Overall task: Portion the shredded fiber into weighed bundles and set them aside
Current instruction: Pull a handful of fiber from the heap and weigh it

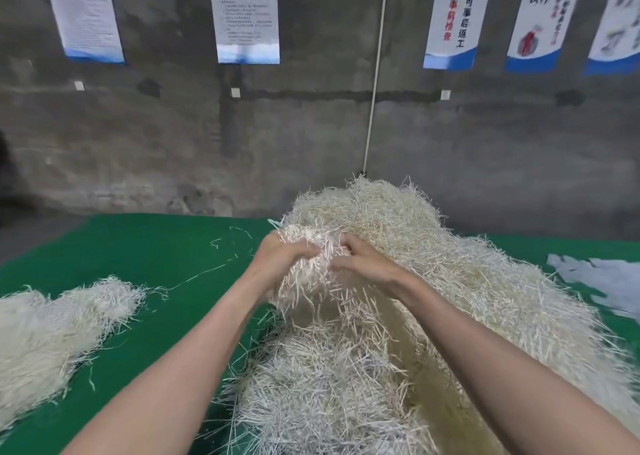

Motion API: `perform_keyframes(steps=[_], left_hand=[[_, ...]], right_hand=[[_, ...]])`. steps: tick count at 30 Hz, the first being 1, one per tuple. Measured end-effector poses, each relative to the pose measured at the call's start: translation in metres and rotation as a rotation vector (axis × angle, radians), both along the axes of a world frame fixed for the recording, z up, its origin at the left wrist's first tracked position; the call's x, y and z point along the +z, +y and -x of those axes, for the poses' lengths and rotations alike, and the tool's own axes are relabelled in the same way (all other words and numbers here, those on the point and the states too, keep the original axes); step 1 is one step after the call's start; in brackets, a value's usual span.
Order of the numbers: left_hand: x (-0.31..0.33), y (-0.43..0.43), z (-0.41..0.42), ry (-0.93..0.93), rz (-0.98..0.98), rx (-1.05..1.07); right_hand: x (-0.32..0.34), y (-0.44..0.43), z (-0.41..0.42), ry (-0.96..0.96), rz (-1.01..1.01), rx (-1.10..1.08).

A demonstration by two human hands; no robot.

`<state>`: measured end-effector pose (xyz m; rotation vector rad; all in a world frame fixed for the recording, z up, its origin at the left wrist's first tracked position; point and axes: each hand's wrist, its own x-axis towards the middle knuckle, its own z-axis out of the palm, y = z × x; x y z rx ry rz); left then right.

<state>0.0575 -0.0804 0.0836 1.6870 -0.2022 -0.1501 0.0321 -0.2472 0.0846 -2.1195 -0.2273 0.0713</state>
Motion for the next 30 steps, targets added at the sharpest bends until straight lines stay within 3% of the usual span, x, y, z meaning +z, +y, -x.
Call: perform_keyframes(steps=[2,4,5,7,9,10,12,14,17,21,24,30], left_hand=[[-0.004,-0.005,0.001,0.009,0.034,-0.038],[-0.011,-0.009,0.003,-0.013,-0.037,0.026],[-0.018,-0.010,0.003,-0.105,-0.106,0.136],[-0.027,-0.012,0.007,-0.471,-0.356,0.358],[-0.034,-0.012,0.008,-0.609,-0.489,0.359],[-0.035,-0.012,0.008,-0.487,-0.429,0.246],[-0.027,-0.009,0.010,-0.062,-0.123,-0.085],[-0.018,-0.004,0.015,0.164,-0.031,-0.225],[-0.002,0.001,0.014,0.142,0.044,-0.101],[0.006,0.001,0.009,0.276,0.240,-0.065],[0.011,-0.002,0.011,0.182,0.312,-0.010],[0.022,0.013,-0.002,0.113,0.361,0.062]], right_hand=[[0.000,-0.003,0.003,0.083,-0.086,0.039],[-0.001,-0.001,0.006,0.119,-0.004,0.003],[-0.003,0.001,0.005,0.120,0.068,-0.041],[-0.009,0.003,0.004,0.124,0.120,-0.118],[-0.017,0.003,0.004,0.110,0.098,-0.138],[-0.018,0.003,0.004,0.086,0.074,-0.134],[-0.014,0.003,0.004,0.018,0.003,-0.124],[-0.007,-0.002,0.002,-0.021,-0.082,-0.104],[0.005,-0.017,0.000,0.034,-0.069,-0.084],[-0.003,-0.014,-0.006,-0.024,0.222,-0.147],[-0.019,-0.016,-0.017,-0.133,0.444,-0.223],[-0.061,-0.056,-0.013,-0.003,0.698,-0.281]])
